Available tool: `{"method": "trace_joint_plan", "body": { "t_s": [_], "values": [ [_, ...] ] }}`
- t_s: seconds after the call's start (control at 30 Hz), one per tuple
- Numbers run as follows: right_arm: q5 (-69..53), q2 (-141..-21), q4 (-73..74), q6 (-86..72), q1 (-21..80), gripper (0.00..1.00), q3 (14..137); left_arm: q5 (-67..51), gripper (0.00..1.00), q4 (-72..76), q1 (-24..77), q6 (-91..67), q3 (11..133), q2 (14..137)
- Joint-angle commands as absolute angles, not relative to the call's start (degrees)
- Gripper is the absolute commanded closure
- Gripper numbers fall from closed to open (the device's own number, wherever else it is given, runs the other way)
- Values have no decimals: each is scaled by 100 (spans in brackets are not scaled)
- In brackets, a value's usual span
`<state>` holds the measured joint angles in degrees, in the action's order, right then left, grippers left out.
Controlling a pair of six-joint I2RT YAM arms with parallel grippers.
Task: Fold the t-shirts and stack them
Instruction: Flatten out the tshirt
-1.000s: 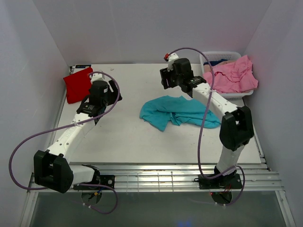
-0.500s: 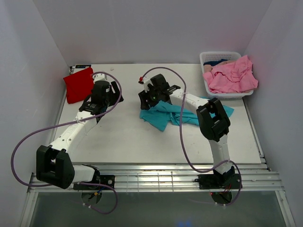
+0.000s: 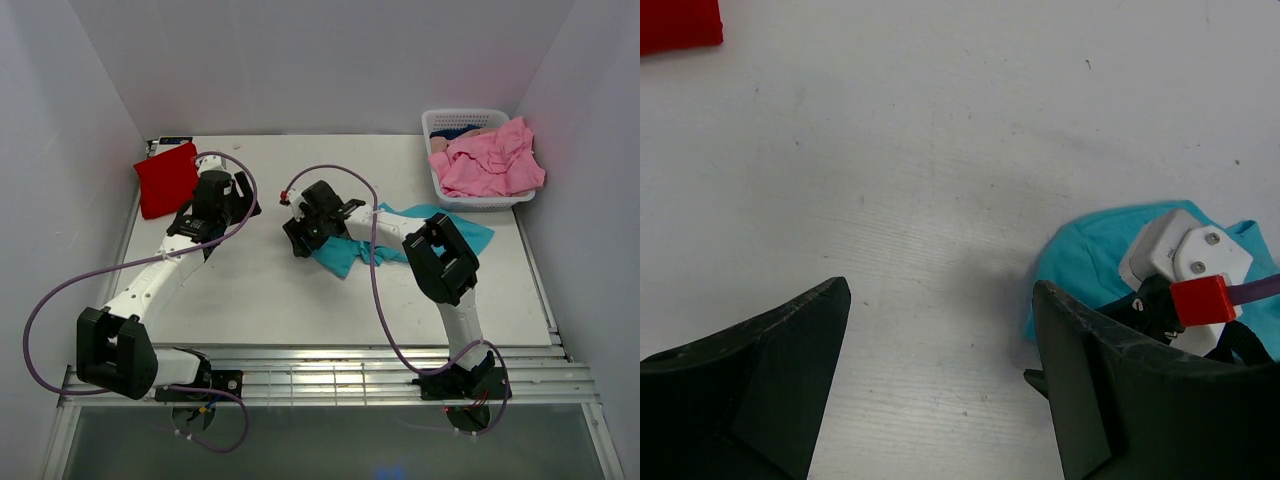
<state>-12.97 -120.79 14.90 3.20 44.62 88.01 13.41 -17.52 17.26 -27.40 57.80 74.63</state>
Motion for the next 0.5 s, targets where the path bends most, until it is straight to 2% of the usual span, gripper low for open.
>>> {"method": "trace_joint_plan", "body": {
  "t_s": [0.0, 0.27, 0.47],
  "values": [
    [-835, -11786, 1248, 439, 4465, 38, 8920, 1266, 15, -1714, 1696, -2707, 5897, 7313],
    [-844, -12225, 1477, 571, 4509, 38, 9150, 1301, 15, -1705, 1696, -2698, 5889, 7277],
    [-809, -12506, 1520, 589, 4684, 46, 9035, 1275, 15, -1714, 1696, -2698, 5897, 7269]
  ]
}}
